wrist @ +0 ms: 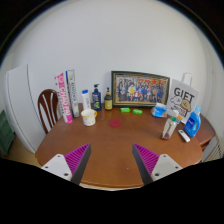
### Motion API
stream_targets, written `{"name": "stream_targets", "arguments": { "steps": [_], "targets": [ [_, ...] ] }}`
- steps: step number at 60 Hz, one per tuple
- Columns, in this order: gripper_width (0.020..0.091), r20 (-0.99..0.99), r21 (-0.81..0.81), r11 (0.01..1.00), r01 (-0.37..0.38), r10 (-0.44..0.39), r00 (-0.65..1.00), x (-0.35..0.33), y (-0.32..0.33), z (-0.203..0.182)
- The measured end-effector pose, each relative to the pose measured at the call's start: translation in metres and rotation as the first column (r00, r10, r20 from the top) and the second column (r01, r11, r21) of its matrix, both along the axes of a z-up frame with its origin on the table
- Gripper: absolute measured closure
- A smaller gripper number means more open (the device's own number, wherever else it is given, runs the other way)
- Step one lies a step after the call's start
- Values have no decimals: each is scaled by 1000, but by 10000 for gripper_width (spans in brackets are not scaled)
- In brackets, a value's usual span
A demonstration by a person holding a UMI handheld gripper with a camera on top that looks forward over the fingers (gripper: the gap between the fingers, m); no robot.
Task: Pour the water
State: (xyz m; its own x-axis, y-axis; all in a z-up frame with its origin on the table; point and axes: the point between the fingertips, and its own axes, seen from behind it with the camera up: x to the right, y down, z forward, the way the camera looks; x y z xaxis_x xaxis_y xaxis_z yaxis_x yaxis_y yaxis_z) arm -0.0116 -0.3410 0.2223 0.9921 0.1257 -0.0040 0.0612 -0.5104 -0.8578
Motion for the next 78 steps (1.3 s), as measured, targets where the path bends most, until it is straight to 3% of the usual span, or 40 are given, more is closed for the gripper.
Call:
{"name": "stream_targets", "arguments": {
  "steps": [23, 33, 50, 54, 62, 78],
  "targets": [
    [251, 5, 32, 977, 210, -210, 978, 242, 100, -65],
    [252, -6, 49, 978, 201, -201, 980, 301, 165, -102],
    [250, 26, 98, 988, 116, -119, 993, 327, 265, -159],
    [308, 31, 111, 990, 83, -87, 996, 326, 279, -169],
    [537, 33, 130, 990, 52, -57, 998, 323, 295, -180],
    [668, 22, 151, 985, 84, -89, 996, 326, 299, -176]
  ]
}}
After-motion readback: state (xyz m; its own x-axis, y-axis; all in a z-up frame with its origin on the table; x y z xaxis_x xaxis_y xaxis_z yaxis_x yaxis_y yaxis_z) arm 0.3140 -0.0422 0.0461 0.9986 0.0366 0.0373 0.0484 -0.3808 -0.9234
